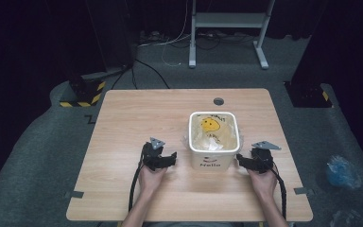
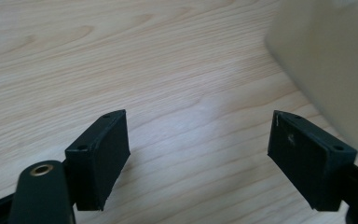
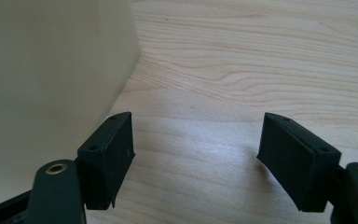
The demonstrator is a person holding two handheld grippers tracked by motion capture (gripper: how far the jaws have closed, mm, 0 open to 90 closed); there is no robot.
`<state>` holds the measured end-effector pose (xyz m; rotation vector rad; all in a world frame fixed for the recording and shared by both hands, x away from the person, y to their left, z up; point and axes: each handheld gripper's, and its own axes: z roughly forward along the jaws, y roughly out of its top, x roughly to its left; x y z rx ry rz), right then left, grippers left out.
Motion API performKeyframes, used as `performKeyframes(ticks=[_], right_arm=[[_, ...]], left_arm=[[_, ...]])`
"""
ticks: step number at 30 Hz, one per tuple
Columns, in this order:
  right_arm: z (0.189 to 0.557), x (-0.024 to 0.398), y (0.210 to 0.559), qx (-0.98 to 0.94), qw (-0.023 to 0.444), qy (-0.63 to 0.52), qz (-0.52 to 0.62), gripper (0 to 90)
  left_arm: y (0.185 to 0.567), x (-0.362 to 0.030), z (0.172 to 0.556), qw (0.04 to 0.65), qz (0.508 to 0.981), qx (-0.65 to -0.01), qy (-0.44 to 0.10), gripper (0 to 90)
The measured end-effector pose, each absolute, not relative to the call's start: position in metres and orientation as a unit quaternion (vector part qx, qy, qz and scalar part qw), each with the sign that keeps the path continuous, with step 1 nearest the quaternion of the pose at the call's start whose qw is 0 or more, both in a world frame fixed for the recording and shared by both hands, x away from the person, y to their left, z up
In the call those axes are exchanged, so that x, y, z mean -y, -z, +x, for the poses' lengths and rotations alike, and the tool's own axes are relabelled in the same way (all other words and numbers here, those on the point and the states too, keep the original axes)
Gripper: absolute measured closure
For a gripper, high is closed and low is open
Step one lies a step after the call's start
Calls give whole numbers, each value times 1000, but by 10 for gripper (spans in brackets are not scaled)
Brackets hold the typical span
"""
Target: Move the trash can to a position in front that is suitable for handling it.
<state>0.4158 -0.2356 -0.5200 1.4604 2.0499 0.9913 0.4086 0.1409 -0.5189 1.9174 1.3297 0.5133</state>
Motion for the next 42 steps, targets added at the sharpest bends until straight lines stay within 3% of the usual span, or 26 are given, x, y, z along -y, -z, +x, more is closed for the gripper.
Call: performKeyframes(ticks=[21, 42], right_arm=[[420, 216, 519, -739, 192, -376, 525, 286], [429, 191, 519, -736, 182, -380, 529, 299]], left_arm=[[520, -111, 410, 375, 757, -500, -192, 219], [519, -123, 413, 371, 737, -527, -202, 262]])
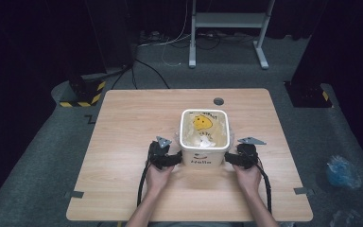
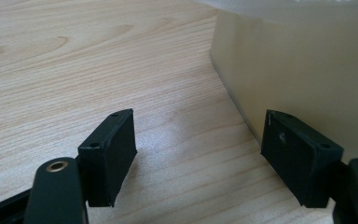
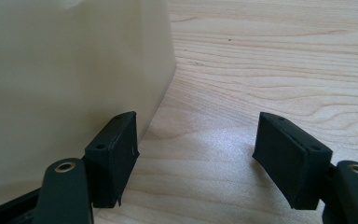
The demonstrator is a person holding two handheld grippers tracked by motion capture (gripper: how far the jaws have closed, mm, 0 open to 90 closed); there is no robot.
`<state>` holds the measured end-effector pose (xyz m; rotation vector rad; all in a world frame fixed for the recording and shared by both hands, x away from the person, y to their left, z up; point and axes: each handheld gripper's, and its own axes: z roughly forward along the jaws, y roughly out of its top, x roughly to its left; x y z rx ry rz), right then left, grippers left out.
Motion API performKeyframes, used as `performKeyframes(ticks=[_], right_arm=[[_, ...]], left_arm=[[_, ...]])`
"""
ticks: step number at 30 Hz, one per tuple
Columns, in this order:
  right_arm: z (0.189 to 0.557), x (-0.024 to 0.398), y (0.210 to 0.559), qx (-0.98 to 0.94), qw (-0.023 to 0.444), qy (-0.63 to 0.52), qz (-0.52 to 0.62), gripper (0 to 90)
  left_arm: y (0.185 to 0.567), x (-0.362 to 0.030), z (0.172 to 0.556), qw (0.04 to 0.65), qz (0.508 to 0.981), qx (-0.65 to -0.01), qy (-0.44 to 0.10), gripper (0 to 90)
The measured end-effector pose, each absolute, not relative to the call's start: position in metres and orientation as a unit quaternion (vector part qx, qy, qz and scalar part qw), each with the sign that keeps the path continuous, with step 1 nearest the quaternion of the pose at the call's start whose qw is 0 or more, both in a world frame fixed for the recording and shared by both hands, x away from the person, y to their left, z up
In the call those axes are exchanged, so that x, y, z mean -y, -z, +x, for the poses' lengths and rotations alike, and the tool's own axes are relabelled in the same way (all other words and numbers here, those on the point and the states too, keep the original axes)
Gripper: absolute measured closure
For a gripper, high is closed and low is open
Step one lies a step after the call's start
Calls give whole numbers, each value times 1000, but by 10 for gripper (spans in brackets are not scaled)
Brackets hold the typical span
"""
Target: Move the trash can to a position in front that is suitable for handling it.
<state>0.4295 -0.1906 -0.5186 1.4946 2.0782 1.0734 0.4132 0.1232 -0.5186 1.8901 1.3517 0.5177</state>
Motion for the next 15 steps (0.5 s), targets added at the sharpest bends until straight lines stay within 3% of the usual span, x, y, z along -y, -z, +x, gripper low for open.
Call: performKeyframes(ticks=[15], right_arm=[[440, 183, 518, -737, 173, -376, 534, 293]], left_arm=[[516, -129, 422, 364, 733, -538, -202, 263]])
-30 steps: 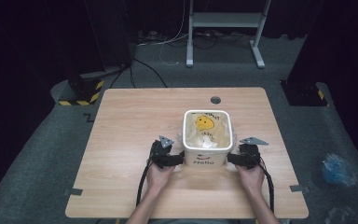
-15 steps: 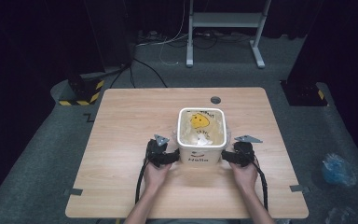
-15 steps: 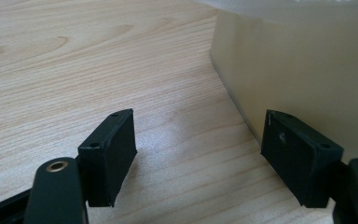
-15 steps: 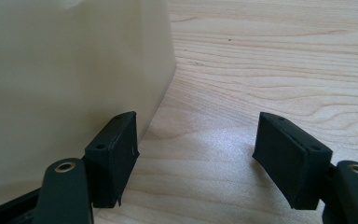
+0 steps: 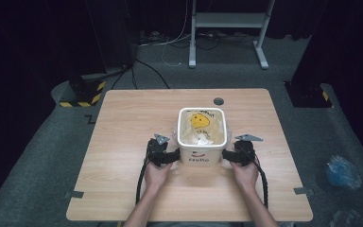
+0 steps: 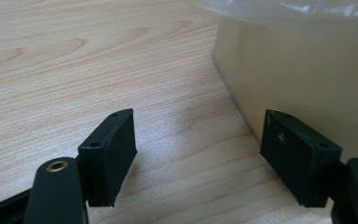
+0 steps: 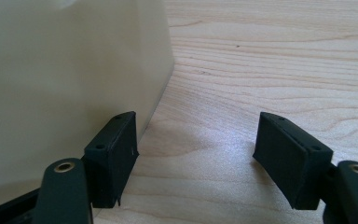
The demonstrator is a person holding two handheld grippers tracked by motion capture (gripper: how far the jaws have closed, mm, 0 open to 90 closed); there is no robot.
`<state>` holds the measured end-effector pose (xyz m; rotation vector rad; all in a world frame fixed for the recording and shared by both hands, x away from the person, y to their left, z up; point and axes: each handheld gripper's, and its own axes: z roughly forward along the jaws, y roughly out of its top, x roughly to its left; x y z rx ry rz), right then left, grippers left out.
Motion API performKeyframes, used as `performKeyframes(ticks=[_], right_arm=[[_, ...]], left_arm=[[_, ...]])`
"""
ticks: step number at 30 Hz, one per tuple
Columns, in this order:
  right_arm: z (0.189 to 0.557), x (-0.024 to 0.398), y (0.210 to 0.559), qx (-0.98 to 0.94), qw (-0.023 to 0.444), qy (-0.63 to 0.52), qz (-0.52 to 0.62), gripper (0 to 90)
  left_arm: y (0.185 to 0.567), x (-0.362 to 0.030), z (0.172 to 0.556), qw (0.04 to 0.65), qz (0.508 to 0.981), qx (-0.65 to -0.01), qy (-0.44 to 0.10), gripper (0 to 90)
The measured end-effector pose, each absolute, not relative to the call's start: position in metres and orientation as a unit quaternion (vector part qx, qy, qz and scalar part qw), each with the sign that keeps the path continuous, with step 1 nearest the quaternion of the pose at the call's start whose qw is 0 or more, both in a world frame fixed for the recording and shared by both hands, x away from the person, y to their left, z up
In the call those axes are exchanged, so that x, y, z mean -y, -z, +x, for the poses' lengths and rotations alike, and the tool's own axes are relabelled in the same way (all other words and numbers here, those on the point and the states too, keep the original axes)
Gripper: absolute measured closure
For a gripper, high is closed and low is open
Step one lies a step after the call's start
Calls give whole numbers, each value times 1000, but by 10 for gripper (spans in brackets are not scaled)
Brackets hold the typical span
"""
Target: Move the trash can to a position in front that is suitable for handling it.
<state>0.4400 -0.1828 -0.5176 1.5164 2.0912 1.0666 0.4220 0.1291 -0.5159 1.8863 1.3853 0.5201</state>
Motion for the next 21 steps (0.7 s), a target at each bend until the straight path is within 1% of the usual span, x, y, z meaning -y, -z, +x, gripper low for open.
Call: performKeyframes(ticks=[4, 9, 12, 16, 18, 21], right_arm=[[440, 184, 517, -736, 170, -377, 536, 281], [437, 192, 517, -740, 177, -371, 532, 280], [434, 206, 519, -738, 186, -367, 534, 280], [432, 215, 520, -733, 186, -364, 544, 278], [430, 220, 520, -735, 201, -358, 539, 280], [430, 223, 521, -736, 208, -353, 539, 279]], left_arm=[[514, -134, 422, 367, 732, -540, -195, 240], [512, -142, 421, 364, 727, -547, -199, 251], [511, -153, 419, 362, 722, -554, -201, 251], [510, -162, 417, 360, 718, -560, -203, 253], [510, -172, 416, 356, 714, -565, -208, 256], [511, -179, 415, 357, 710, -571, -207, 267]])
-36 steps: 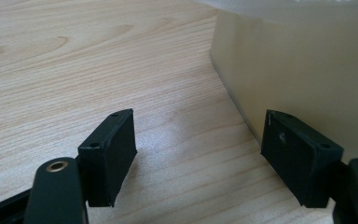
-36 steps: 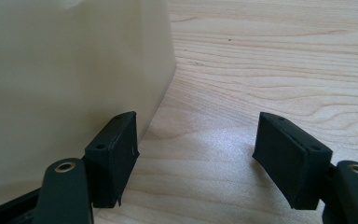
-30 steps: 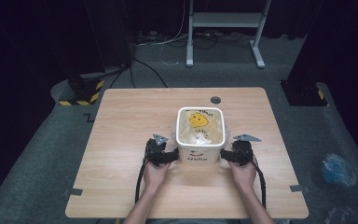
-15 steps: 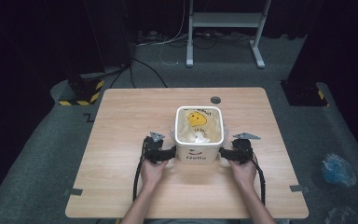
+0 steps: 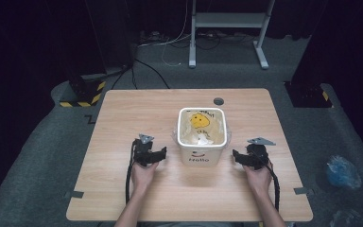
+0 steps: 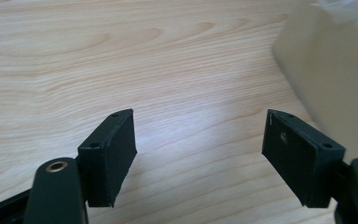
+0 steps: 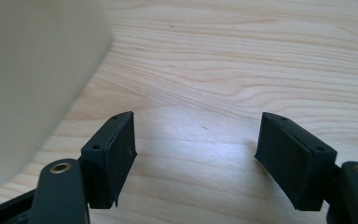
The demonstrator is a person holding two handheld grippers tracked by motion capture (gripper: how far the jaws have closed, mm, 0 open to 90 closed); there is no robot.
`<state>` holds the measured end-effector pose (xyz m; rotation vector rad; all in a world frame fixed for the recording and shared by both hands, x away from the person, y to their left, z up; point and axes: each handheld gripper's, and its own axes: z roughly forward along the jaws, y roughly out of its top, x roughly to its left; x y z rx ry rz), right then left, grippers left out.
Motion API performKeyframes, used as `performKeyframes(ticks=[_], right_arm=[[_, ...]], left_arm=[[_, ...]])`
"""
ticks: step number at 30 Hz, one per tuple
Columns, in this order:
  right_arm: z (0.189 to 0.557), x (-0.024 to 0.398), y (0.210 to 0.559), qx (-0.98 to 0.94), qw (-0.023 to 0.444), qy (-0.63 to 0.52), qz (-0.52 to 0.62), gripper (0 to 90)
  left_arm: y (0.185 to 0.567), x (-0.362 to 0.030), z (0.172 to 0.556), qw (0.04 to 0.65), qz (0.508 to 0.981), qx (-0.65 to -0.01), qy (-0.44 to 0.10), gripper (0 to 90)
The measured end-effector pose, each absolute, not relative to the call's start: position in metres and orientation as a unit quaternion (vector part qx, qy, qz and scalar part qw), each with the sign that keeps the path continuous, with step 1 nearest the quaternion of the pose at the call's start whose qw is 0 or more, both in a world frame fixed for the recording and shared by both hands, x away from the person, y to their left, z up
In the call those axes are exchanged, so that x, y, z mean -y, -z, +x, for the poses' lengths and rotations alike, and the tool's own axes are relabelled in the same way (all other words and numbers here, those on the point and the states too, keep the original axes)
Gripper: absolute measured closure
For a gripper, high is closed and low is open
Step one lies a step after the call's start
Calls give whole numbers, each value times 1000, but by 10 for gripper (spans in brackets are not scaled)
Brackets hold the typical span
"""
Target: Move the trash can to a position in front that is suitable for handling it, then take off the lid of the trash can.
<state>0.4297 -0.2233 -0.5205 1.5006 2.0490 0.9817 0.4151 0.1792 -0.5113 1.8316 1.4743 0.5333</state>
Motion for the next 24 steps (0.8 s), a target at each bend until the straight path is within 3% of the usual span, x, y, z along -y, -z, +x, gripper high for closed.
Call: performKeyframes(ticks=[5, 11, 22, 24], right_arm=[[425, 232, 524, -745, 241, -329, 528, 278], [425, 242, 524, -745, 240, -327, 531, 224], [425, 249, 524, -740, 244, -324, 537, 218], [425, 249, 524, -736, 244, -320, 544, 170]], left_arm=[[516, -197, 413, 343, 705, -585, -208, 272], [517, -213, 412, 339, 698, -593, -216, 273], [527, -228, 407, 338, 696, -586, -242, 294], [527, -226, 408, 331, 701, -582, -246, 281]])
